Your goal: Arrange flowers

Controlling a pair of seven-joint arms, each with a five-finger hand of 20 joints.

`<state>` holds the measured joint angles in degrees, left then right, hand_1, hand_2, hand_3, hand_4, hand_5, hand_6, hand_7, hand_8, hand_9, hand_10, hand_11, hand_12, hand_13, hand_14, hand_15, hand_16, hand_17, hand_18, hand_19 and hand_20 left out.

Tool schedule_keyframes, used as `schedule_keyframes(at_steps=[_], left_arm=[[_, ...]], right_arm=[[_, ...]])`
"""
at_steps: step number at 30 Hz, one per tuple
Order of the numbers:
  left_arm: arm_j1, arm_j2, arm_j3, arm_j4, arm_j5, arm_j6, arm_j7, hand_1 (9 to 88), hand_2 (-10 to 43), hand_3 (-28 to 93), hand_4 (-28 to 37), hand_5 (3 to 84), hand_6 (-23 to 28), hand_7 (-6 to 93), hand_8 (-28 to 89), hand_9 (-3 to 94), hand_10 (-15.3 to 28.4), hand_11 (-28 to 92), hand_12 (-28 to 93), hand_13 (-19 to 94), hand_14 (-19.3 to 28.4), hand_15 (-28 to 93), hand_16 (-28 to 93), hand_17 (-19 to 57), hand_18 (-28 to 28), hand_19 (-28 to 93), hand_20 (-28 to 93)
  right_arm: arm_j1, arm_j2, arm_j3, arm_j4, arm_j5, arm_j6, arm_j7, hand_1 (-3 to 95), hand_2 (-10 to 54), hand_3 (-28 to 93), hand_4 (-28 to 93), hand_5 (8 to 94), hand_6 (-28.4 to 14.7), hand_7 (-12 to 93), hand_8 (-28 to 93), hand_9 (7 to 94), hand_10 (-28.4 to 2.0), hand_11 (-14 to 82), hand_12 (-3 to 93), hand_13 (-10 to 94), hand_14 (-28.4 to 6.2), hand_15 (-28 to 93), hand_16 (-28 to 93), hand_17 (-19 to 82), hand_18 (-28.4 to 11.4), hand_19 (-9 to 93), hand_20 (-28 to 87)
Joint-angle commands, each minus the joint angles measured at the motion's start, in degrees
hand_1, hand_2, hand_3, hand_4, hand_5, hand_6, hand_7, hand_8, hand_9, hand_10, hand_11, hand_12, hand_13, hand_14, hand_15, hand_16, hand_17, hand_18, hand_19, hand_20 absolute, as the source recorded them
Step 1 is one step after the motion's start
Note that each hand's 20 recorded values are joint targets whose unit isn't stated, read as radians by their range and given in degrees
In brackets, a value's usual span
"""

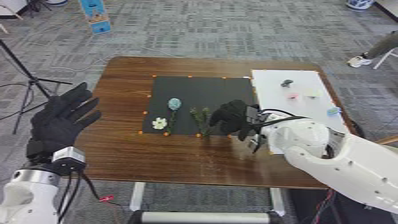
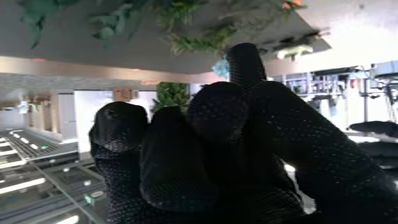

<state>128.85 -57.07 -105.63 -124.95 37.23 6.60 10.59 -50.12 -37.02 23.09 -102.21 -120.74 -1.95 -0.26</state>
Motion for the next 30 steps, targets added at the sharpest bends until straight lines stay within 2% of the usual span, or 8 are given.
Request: schedule_keyframes(at_steps=[1, 10, 17, 30], left_arm=[[0.57, -0.49, -0.54, -0.76, -0.24, -0.28, 0.48, 19.3, -7.2, 72, -28.3, 32.9, 3.7, 20.1, -10, 25.2, 11.1, 20, 19, 21, 13.1, 26, 4, -10.1, 22.1, 43, 12], [0.49, -0.58, -0.44, -0.71, -0.27, -0.33, 0.39, 19.3, -7.2, 72, -28.3, 32.9, 3.6, 20.1, -10, 25.2, 11.1, 20, 19, 21, 13.2, 26, 4, -10.1, 22.1, 43, 12], [-0.30, -0.45, -0.01, -0.35, -0.36, -0.44, 0.18, 19.3, -7.2, 72, -28.3, 33.0, 3.7, 20.0, -9, 25.2, 11.1, 20, 19, 21, 13.2, 26, 4, -10.1, 22.1, 43, 12], [0.09, -0.61, 0.04, -0.56, -0.31, -0.84, 0.03, 19.3, -7.2, 72, -28.3, 33.0, 3.7, 19.9, -9, 25.3, 11.1, 20, 18, 21, 13.2, 26, 4, -10.1, 22.0, 43, 12]], right_arm=[[1.90, -1.72, -1.72, 2.07, -1.86, -1.59, 1.19, 24.4, 20.8, 93, -11, 57.3, 3.9, 18, -14, 76.8, -11.3, 67.8, 35.0, 76, -10.3, 91, 39, 38, -23.9, 93, 50], [3.65, -2.92, -3.68, 3.90, -2.86, -1.22, 2.66, 24.4, 20.8, 93, -11, 57.3, 3.8, 18, -14, 76.8, -11.2, 68.0, 34.8, 76, -10.2, 91, 39, 38, -23.9, 93, 50], [4.25, -4.41, -4.17, 5.22, -2.89, -0.57, 3.76, 24.2, 20.6, 93, -12, 57.4, 3.8, 17, -14, 76.7, -11.2, 68.2, 34.7, 76, -10.2, 92, 39, 38, -24.0, 93, 50], [5.03, -7.52, -3.74, 6.38, -2.90, 0.46, 5.16, 24.0, 20.0, 93, -13, 57.3, 3.9, 18, -14, 76.7, -11.1, 68.3, 34.7, 76, -10.1, 92, 39, 38, -24.1, 93, 50]])
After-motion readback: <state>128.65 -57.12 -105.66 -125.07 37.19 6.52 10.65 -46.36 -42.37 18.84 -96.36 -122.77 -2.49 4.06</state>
